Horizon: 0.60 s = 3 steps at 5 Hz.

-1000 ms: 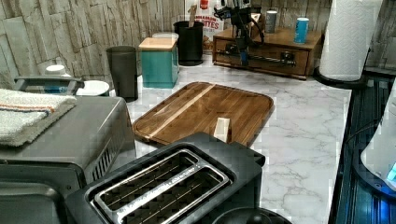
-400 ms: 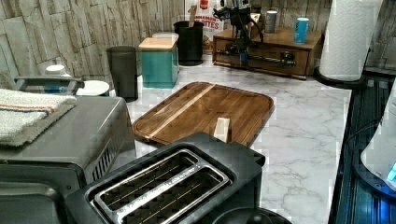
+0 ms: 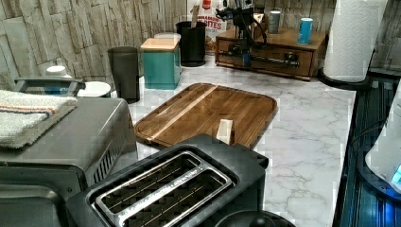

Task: Close the drawer.

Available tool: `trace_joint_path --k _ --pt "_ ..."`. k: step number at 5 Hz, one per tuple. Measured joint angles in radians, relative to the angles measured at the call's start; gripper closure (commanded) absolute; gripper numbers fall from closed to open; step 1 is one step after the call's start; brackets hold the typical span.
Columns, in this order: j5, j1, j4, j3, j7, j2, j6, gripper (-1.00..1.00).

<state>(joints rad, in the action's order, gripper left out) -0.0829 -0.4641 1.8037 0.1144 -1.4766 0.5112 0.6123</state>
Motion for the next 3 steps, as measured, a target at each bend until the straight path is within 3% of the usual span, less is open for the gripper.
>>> trace_joint_path --k 3 --pt "-0.009 0.0 0.0 -0.001 0.0 0.001 0.002 1.0"
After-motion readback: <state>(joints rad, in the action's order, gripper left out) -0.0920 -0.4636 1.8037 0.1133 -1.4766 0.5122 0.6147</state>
